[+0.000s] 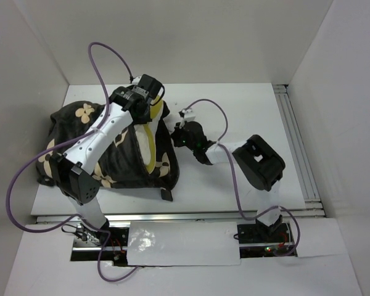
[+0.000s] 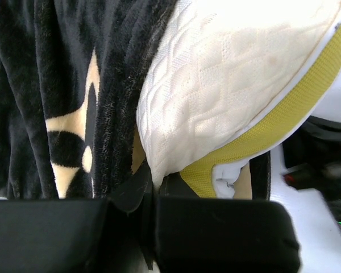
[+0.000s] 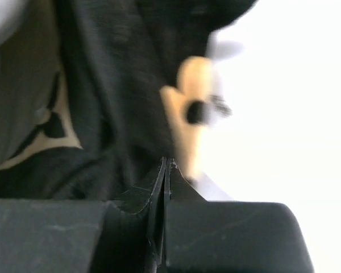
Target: Put the pillow into the pillowcase
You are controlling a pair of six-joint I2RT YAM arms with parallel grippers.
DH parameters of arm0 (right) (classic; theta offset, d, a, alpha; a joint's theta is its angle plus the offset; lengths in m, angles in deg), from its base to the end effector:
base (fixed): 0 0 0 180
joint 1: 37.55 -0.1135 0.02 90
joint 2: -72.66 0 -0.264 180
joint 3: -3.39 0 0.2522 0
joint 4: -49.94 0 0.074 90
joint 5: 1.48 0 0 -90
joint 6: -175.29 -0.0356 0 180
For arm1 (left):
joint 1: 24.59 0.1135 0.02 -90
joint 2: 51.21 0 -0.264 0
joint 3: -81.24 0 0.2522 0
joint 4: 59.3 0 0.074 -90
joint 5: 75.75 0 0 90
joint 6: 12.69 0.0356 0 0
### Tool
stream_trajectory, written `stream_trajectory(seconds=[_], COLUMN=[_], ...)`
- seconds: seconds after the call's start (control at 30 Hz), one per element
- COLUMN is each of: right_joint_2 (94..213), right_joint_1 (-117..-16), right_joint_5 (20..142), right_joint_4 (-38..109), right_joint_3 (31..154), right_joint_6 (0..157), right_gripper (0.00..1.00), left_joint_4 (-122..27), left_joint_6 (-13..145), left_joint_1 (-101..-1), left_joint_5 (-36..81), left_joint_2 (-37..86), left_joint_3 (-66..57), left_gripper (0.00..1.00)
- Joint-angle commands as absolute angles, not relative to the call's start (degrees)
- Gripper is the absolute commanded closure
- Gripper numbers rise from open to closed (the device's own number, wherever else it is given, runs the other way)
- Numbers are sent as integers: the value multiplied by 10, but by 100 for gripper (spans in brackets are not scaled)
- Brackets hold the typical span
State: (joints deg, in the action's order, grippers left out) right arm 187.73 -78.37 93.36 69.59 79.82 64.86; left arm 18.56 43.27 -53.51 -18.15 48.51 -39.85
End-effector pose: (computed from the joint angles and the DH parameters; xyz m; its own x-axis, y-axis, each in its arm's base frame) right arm 0.3292 0.2804 0.1595 -0.4371 0.0821 -0.8957 -0.4678 0.8298 0.3043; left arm 0.3216 -0.1559 0.3788 -0.6884 -0.1597 -0.7076 -0.2847 0.9566 0.0612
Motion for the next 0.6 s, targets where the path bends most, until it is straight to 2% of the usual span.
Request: stream_trajectory(seconds=[0.0, 0.17, 0.3, 0.33, 0.4, 0.5, 0.57], right_joint_2=[1783, 1684, 1725, 1749, 1769, 1819, 1861], right_joint_1=[-760, -727, -731, -737, -748, -748, -754], right_joint_5=[979, 961, 813, 804, 803, 786, 768], right_joint_4=[686, 629, 566, 585, 616, 647, 641], right_joint_3=[760, 727, 794, 800, 800, 821, 861], right_joint_6=[654, 681, 719, 719, 702, 679, 674], right_gripper=[100, 100, 100, 89, 51, 45, 45], left_joint_4=[153, 134, 134, 134, 134, 134, 134], left_joint_6=[456, 462, 462, 462, 467, 478, 478], left_joint_1=[-516, -516, -516, -516, -516, -516, -510], left_joint_5=[-214, -190, -195, -200, -200, -195, -190], left_joint_2=[455, 490, 486, 481, 464, 452, 445], left_joint_3=[-399, -387, -398, -404, -404, -409, -409], left_gripper=[100, 100, 100, 100, 100, 100, 100])
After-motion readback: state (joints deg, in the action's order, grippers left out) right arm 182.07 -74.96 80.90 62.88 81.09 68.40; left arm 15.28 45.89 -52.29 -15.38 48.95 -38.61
